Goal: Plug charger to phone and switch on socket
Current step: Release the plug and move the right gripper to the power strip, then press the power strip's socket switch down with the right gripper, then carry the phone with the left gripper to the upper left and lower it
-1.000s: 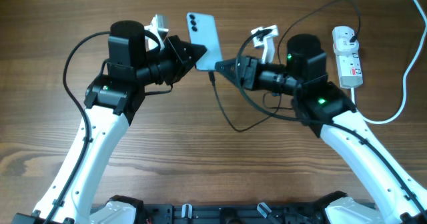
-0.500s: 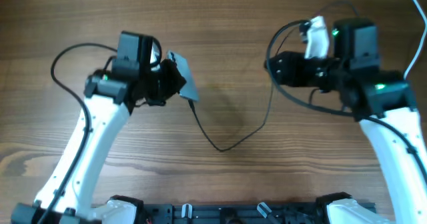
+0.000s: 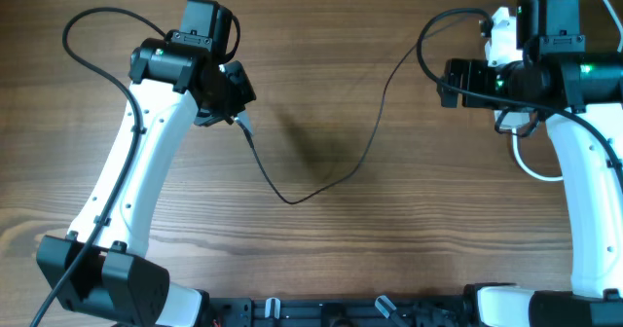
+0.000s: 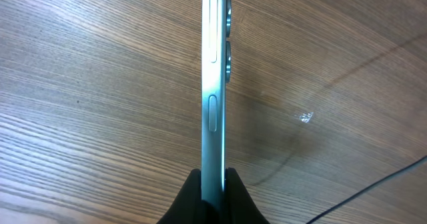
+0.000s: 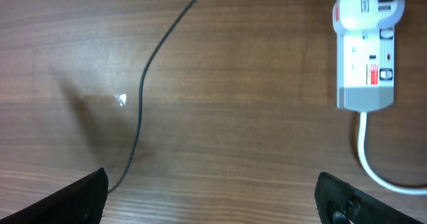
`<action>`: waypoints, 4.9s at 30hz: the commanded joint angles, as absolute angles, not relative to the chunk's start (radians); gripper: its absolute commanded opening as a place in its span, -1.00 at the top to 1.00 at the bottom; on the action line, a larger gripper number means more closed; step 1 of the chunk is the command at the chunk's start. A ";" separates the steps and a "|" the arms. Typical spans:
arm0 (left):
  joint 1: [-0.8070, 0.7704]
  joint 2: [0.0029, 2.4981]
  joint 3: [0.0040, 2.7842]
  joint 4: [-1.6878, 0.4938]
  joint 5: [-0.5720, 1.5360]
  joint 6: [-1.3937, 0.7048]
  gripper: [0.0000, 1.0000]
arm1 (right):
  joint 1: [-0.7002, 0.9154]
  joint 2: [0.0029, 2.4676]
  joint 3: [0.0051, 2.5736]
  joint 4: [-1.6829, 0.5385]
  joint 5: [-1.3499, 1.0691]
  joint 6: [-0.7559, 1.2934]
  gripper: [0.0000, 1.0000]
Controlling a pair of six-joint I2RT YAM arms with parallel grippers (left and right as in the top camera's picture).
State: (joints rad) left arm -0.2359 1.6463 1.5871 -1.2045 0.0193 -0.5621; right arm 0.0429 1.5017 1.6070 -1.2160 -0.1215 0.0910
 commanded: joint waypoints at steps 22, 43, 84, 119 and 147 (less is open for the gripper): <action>-0.240 1.644 1.607 -1.185 -0.002 -0.546 0.92 | -0.469 2.114 1.615 -0.636 -0.368 0.207 0.91; -0.240 1.650 1.607 -1.174 -0.002 -0.546 0.92 | -0.529 2.210 1.610 -0.641 -0.499 0.179 0.91; -0.240 1.650 1.607 -1.168 -0.002 -0.546 0.92 | -0.534 2.261 1.573 -0.528 -0.742 0.243 0.92; -0.240 1.650 1.607 -1.168 -0.002 -0.546 0.92 | -0.594 2.204 1.593 -0.578 -0.831 0.325 0.91; -0.239 1.715 1.687 -1.047 -0.239 -0.474 0.93 | -0.672 1.937 1.593 -0.785 0.059 0.315 -0.99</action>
